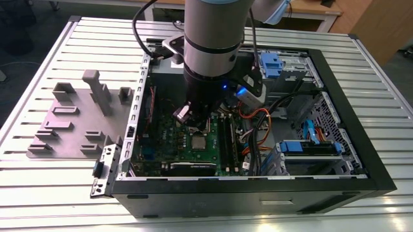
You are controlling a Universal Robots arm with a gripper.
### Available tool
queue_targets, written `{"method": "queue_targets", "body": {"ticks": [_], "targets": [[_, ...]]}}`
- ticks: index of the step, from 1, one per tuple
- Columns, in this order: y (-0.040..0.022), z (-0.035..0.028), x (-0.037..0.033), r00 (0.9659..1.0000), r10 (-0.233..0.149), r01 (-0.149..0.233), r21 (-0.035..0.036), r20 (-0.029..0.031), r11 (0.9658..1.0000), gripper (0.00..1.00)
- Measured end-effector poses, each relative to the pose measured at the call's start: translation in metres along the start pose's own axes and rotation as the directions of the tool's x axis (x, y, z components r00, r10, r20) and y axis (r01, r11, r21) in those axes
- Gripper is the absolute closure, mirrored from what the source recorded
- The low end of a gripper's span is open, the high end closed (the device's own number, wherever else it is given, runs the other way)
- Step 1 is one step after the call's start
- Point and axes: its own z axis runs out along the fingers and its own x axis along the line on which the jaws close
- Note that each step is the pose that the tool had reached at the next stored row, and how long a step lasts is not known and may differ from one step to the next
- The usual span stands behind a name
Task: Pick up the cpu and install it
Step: 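Close the cpu cover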
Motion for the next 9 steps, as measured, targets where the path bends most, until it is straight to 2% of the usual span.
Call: {"method": "queue_targets", "body": {"ticks": [2,9], "targets": [[0.0000,0.0000,0.0000,0.9997,-0.026,0.026,0.0001,-0.0005,0.9997,0.89],[0.0000,0.0000,0.0000,0.9996,-0.030,0.030,0.0001,-0.0005,0.9996,0.89]]}}
